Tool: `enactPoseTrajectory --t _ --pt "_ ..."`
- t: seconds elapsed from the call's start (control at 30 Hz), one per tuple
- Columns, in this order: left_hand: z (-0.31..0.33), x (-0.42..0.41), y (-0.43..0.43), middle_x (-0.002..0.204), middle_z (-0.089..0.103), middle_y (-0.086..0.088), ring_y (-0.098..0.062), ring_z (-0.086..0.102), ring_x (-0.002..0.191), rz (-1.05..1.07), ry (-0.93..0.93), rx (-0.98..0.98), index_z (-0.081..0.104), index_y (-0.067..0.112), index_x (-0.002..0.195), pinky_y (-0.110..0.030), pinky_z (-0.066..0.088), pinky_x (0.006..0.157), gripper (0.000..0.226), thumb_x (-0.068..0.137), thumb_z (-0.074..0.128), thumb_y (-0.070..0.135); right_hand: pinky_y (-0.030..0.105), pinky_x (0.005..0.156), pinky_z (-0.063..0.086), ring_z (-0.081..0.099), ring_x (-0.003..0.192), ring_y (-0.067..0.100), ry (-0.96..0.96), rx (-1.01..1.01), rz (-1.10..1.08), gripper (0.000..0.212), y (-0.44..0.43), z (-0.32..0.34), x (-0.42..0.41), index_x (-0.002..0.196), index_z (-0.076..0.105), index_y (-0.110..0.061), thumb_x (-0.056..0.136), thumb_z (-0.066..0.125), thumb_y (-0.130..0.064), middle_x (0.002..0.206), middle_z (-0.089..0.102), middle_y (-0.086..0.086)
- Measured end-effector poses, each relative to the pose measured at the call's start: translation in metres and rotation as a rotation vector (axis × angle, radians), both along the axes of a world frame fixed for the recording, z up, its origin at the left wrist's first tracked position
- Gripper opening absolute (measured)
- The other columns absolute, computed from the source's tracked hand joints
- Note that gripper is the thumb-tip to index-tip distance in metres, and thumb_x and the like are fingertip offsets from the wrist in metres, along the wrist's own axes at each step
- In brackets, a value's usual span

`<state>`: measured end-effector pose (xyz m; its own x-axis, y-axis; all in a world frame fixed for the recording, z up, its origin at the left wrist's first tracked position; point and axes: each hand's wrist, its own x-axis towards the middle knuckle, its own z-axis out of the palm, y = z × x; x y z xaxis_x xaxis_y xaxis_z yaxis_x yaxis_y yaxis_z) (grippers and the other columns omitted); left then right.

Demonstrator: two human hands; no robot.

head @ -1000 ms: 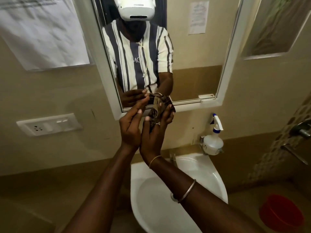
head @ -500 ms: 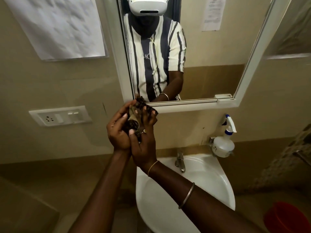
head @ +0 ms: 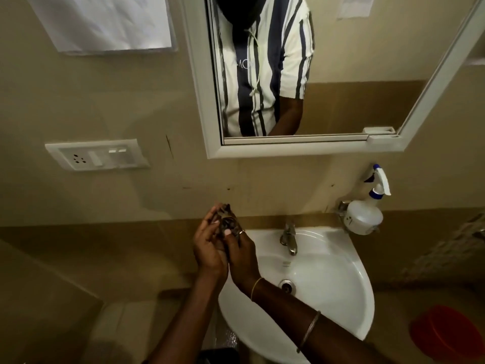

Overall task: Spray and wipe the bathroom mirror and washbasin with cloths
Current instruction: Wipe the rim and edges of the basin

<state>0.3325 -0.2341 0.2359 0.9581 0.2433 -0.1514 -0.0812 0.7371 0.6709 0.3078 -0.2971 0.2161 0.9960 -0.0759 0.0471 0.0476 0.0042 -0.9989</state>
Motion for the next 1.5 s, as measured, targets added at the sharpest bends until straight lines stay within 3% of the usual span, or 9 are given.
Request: enactPoseTrajectory --t 0.27,0.43,0.5,0.6,0.73,0.9,1.03,1.27,1.5 --pt "-0.086 0.013 -0.044 0.110 0.072 -0.018 -0.032 0.070 0.101 -0.150 0.334 -0.042 0.069 0.001 0.118 -0.040 0.057 0.095 0.024 0.099 0.055 0.003 0.021 0.071 0.057 0.075 0.097 0.014 0.369 0.173 -0.062 0.018 -0.046 -0.058 -0.003 0.113 0.073 -0.025 0.101 0.062 -0.034 0.103 0.079 -0.001" --pt "-0.096 0.027 -0.063 0.124 0.072 -0.016 -0.031 0.066 0.121 -0.188 0.427 0.077 0.069 0.003 0.127 -0.040 0.050 0.108 0.028 0.099 0.061 0.006 0.035 0.075 0.057 0.073 0.093 0.028 0.447 0.134 -0.215 0.019 -0.070 -0.096 0.024 0.115 0.071 -0.017 0.098 0.064 -0.014 0.106 0.076 0.011" --pt "-0.096 0.030 -0.057 0.132 0.068 -0.013 -0.027 0.062 0.127 -0.205 0.419 0.157 0.063 0.004 0.134 -0.036 0.047 0.110 0.032 0.103 0.056 0.009 0.038 0.092 0.051 0.066 0.106 0.022 0.312 -0.054 -0.238 0.037 -0.081 -0.095 0.038 0.135 0.063 -0.021 0.099 0.061 -0.015 0.123 0.069 0.004" --pt "-0.147 0.066 -0.040 0.134 0.068 -0.009 -0.023 0.061 0.127 -0.125 0.473 0.299 0.068 0.013 0.126 -0.037 0.044 0.116 0.024 0.105 0.056 0.014 0.030 0.124 0.024 0.035 0.148 0.011 0.015 -0.675 -0.190 0.054 -0.089 -0.153 0.098 0.158 0.036 -0.018 0.106 0.050 -0.019 0.160 0.041 -0.003" --pt "-0.159 0.058 -0.032 0.130 0.069 -0.006 -0.022 0.061 0.128 -0.129 0.490 0.368 0.071 0.018 0.116 -0.038 0.042 0.117 0.019 0.104 0.057 0.012 0.054 0.127 0.018 0.025 0.154 0.035 -0.004 -1.298 -0.024 0.062 -0.096 -0.179 0.091 0.162 0.023 -0.020 0.106 0.047 -0.018 0.167 0.027 0.011" --pt "-0.171 0.053 -0.028 0.125 0.070 0.002 -0.019 0.061 0.128 -0.110 0.454 0.495 0.070 0.014 0.126 -0.032 0.044 0.113 0.026 0.105 0.056 0.012 0.055 0.124 0.011 0.026 0.152 0.041 0.126 -1.238 -0.098 0.085 -0.086 -0.210 0.068 0.161 0.022 -0.014 0.096 0.059 -0.054 0.164 0.029 0.018" --pt "-0.175 0.056 -0.023 0.134 0.067 0.000 -0.014 0.059 0.128 -0.103 0.388 0.613 0.068 0.009 0.133 -0.030 0.042 0.114 0.031 0.107 0.051 0.011 0.053 0.127 -0.002 0.005 0.158 0.037 0.134 -1.223 -0.105 0.101 -0.083 -0.220 0.074 0.164 0.005 -0.014 0.093 0.043 -0.075 0.170 0.010 0.017" --pt "-0.186 0.053 -0.002 0.146 0.059 -0.001 -0.017 0.053 0.137 -0.064 0.346 0.659 0.060 0.011 0.142 -0.037 0.043 0.117 0.036 0.109 0.046 0.014 0.065 0.119 0.025 0.025 0.147 0.050 0.085 -1.242 -0.144 0.090 -0.051 -0.211 0.086 0.160 0.013 -0.013 0.095 0.048 -0.064 0.159 0.028 0.025" --pt "-0.210 0.045 0.026 0.131 0.066 -0.012 -0.015 0.065 0.112 0.071 0.396 0.458 0.059 0.001 0.140 -0.010 0.053 0.076 0.037 0.106 0.044 0.003 0.063 0.122 0.015 0.013 0.152 0.046 -0.049 -1.229 0.222 0.069 0.009 -0.211 0.093 0.160 0.020 -0.033 0.096 0.030 -0.056 0.166 0.020 0.015"
